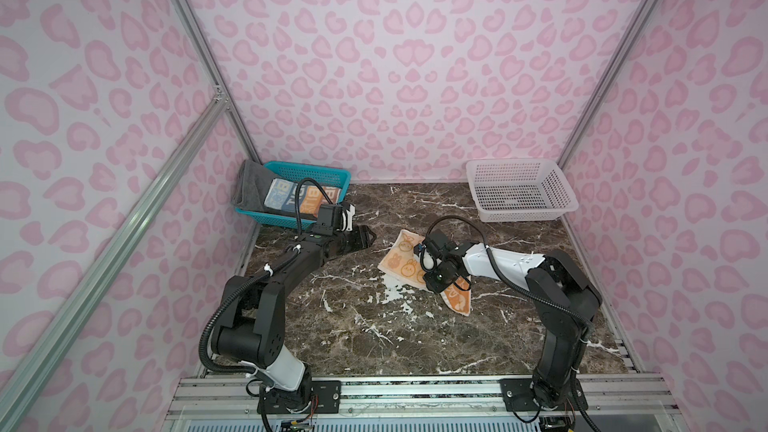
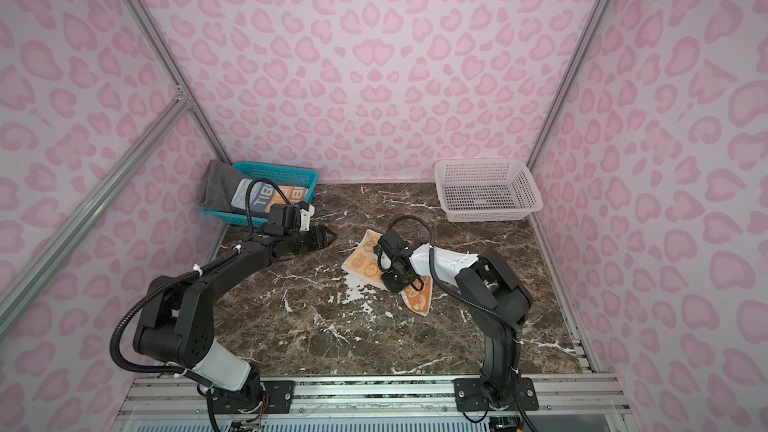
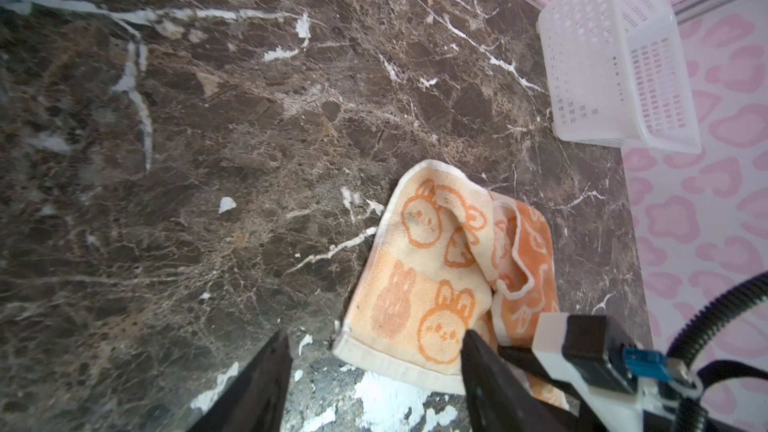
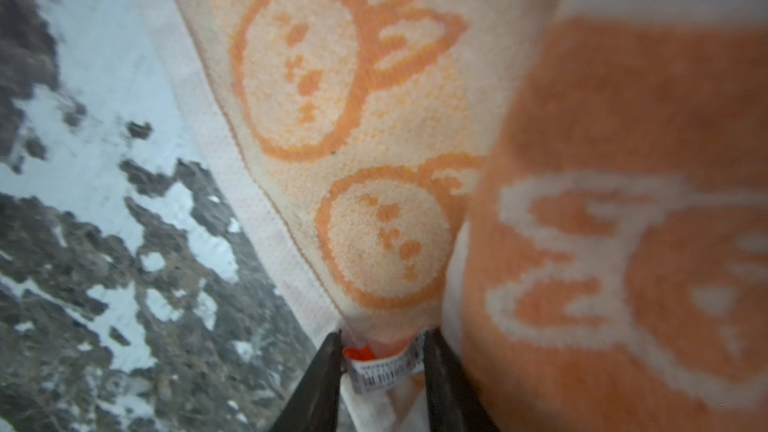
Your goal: Fold and stack the towels
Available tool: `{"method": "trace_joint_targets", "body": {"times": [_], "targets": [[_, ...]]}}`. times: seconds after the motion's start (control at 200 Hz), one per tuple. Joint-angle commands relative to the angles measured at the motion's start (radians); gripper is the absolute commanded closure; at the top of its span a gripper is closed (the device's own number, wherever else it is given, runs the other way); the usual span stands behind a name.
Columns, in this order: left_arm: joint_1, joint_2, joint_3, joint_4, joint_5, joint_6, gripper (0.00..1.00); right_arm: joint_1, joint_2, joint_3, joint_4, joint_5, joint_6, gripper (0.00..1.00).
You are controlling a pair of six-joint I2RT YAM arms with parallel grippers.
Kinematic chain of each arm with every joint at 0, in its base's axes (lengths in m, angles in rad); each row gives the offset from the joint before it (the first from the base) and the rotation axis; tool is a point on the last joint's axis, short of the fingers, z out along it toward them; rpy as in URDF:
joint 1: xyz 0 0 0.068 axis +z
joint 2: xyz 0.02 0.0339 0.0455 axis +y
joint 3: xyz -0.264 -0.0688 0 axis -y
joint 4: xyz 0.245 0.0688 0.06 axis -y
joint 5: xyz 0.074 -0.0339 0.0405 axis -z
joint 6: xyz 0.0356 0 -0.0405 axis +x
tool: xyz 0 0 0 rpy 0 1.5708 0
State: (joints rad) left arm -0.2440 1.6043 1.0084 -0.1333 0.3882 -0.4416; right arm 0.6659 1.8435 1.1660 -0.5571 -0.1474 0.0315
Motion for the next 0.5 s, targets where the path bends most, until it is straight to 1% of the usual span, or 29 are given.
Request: {"method": "trace_joint_targets", "body": {"times": [0.0, 0.1, 0.19, 0.245, 0.38, 0.495], "targets": [[-0.006, 0.018, -0.020, 0.010, 0.021, 0.032, 0.33, -0.008, -0.033, 0.010, -0.021, 0.028, -0.017, 0.57], [-0.017, 0.053, -0.006, 0.006, 0.035, 0.040, 0.34, -0.010, -0.053, 0.032, -0.032, 0.054, -0.031, 0.49], [-0.040, 0.098, 0.035, -0.014, 0.036, 0.047, 0.36, -0.013, -0.071, 0.035, -0.032, 0.073, -0.025, 0.46], [-0.061, 0.117, 0.052, -0.017, 0.030, 0.047, 0.37, -0.016, -0.085, 0.032, -0.032, 0.079, -0.014, 0.42], [-0.101, 0.143, 0.072, -0.015, 0.026, 0.045, 0.37, -0.030, -0.126, 0.004, -0.031, 0.112, 0.023, 0.34], [-0.109, 0.146, 0.083, -0.026, 0.025, 0.042, 0.37, -0.054, -0.184, -0.053, -0.022, 0.130, 0.064, 0.28]]}}
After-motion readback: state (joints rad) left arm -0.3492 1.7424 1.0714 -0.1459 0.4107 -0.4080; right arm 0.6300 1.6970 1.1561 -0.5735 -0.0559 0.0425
